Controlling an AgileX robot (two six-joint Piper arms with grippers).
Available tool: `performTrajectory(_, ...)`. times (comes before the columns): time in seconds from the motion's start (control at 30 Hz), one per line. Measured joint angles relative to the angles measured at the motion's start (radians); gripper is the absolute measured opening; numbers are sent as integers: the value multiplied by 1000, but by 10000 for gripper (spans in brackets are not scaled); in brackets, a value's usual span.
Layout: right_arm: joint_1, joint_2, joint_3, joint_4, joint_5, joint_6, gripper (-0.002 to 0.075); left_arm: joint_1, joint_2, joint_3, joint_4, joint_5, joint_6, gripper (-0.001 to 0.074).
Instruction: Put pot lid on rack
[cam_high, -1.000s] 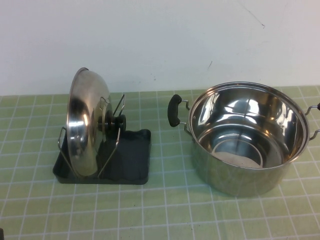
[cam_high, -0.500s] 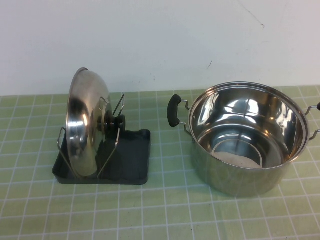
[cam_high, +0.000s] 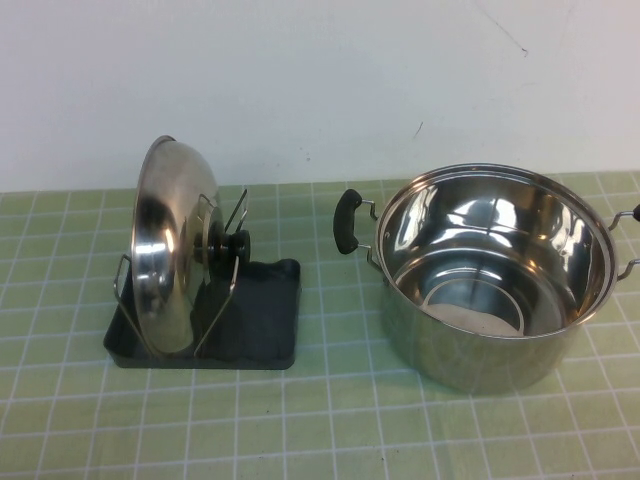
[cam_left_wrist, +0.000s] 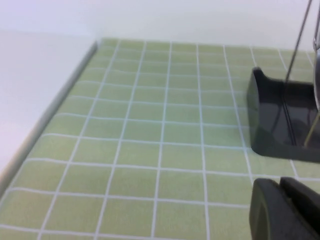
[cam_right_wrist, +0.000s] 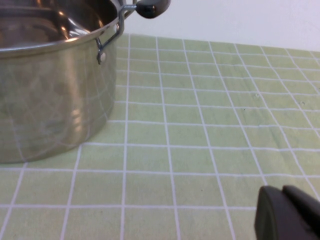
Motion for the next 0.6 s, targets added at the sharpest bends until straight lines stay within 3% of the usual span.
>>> performTrajectory(0.23, 0, 0, 0, 0, 0, 0, -1, -57, -2, -2, -25, 7, 27, -1)
performTrajectory(0.6, 0, 0, 0, 0, 0, 0, -1, -58, -2, -2, -53, 9, 32, -1)
